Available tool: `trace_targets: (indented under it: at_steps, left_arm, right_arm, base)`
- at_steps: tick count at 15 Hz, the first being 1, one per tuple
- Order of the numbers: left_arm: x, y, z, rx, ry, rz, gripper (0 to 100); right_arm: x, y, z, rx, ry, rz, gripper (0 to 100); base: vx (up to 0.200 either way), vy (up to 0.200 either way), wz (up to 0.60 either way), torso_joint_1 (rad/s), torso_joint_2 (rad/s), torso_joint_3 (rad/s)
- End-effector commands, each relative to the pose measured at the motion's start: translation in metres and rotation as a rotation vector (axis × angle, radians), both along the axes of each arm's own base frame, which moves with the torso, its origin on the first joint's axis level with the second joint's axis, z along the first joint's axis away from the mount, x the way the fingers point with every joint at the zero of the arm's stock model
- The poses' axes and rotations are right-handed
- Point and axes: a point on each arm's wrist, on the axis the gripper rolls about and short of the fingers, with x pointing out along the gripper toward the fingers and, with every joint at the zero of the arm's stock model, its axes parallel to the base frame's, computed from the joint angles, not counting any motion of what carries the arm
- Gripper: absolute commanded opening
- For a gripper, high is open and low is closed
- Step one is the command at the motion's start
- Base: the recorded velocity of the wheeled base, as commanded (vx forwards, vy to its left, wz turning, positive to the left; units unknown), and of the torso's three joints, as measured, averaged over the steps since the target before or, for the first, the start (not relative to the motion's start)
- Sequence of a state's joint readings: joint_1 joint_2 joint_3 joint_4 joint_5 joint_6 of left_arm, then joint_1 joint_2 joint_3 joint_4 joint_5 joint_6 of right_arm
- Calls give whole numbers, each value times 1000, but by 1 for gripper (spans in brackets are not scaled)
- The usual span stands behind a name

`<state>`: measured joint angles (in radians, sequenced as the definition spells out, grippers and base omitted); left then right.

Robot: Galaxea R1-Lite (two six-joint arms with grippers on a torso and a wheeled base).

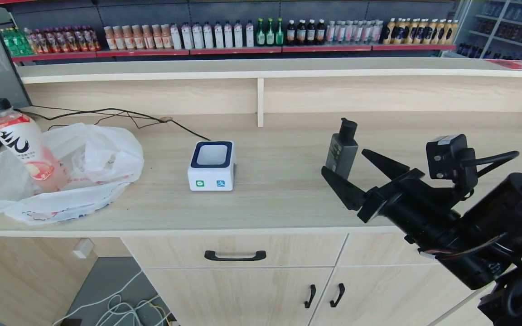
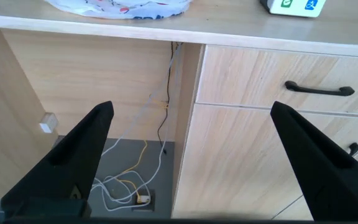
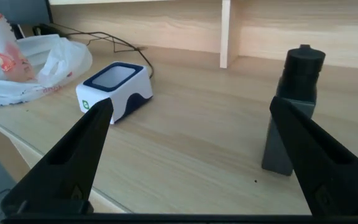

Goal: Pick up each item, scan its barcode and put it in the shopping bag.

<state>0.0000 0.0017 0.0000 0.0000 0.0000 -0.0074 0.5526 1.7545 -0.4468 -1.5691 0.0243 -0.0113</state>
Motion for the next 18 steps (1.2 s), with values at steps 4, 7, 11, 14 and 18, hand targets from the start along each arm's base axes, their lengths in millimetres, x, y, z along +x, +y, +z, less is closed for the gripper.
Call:
trace_targets:
  at_steps: [4,7,11,14,18]
  left_arm:
    - [0,0,0,3,0,2,100]
    - [0,0,0,4,0,2,100]
    - [0,0,0,4,0,2,100]
    - [0,0,0,4,0,2,100]
    - [0,0,0,4,0,2,100]
  right_arm:
    - [15,-5,-14,-26,40,-44,100]
    - [24,-1,-19,-27,52,-69,100]
    - [39,4,-25,-18,63,-127,100]
    - [59,13,-28,20,57,-243,100]
    - [73,35,-40,22,63,-226,100]
  base:
    - [0,0,0,0,0,0]
    - [0,0,0,0,0,0]
    - [0,0,0,0,0,0]
    - [0,0,0,0,0,0]
    - [0,0,0,0,0,0]
